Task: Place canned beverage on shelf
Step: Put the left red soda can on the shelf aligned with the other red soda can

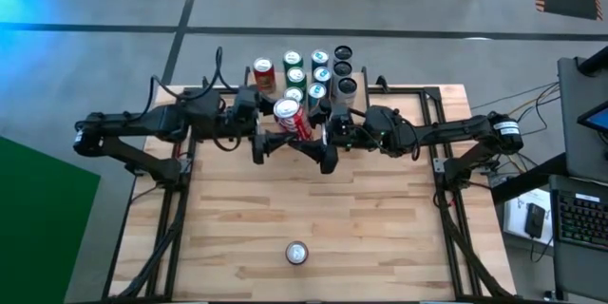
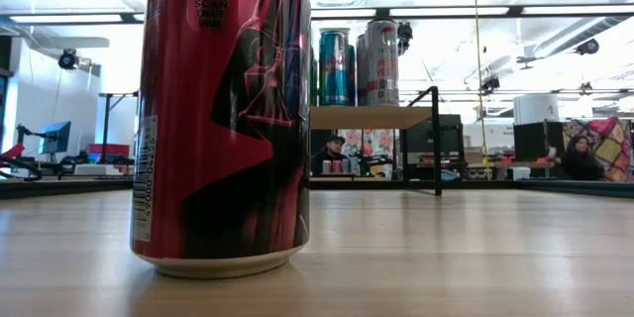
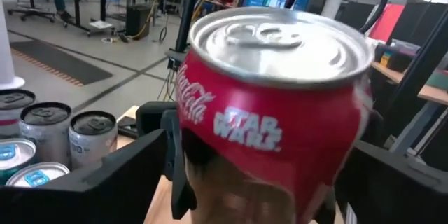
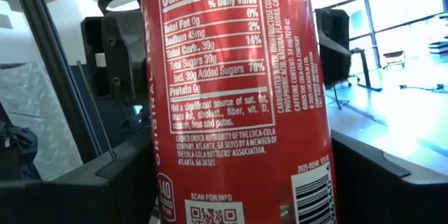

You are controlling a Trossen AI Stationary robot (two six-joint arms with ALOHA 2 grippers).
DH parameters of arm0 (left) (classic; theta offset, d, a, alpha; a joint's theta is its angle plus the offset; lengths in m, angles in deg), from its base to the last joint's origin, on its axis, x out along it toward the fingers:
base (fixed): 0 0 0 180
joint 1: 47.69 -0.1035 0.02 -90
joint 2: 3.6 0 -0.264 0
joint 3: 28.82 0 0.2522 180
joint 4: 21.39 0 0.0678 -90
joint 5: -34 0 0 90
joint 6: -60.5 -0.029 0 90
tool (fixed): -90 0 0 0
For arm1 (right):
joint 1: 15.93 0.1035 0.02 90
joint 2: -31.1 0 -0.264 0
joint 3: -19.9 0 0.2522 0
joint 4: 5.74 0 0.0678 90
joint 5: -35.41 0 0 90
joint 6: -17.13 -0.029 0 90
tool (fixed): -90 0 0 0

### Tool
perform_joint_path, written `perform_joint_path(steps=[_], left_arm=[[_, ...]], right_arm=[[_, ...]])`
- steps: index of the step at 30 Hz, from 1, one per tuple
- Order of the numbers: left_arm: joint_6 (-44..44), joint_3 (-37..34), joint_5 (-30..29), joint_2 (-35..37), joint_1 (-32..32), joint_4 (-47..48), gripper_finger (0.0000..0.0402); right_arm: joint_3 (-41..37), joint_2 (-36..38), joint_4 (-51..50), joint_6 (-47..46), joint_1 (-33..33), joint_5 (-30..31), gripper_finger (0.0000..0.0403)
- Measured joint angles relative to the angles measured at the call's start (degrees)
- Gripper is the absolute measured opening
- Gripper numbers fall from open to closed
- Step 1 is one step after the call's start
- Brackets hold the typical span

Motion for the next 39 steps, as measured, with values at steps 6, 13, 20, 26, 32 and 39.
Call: perform_joint_path(steps=[6,13,20,26,32,39], left_arm=[[-1.26,1.22,-0.23,0.45,-0.06,-0.17,0.0351],[-1.99,1.27,-0.34,0.45,-0.22,-0.25,0.035],[-2.53,1.27,-0.32,0.47,-0.26,-0.25,0.034],[-2.41,1.16,-0.39,0.63,-1.23,1.35,0.029],[-1.91,1.14,-0.65,2.22,-2.9,4.67,0.029],[-4.2,0.33,-7.95,5.74,-3.82,12.39,0.029]], right_arm=[[0.0,-0.02,-0.59,0.29,0.0,-0.02,0.0313],[0.0,-0.11,-1.12,0.56,-0.04,0.08,0.0319],[0.0,-0.13,-1.58,0.9,-0.04,0.32,0.0316],[0.0,-0.11,-5.07,-0.86,-0.02,2.67,0.0354],[0.0,0.73,-6.65,-1.32,-0.11,3.95,0.0367],[0.13,4.06,-14.42,-2.17,0.12,7.72,0.0367]])
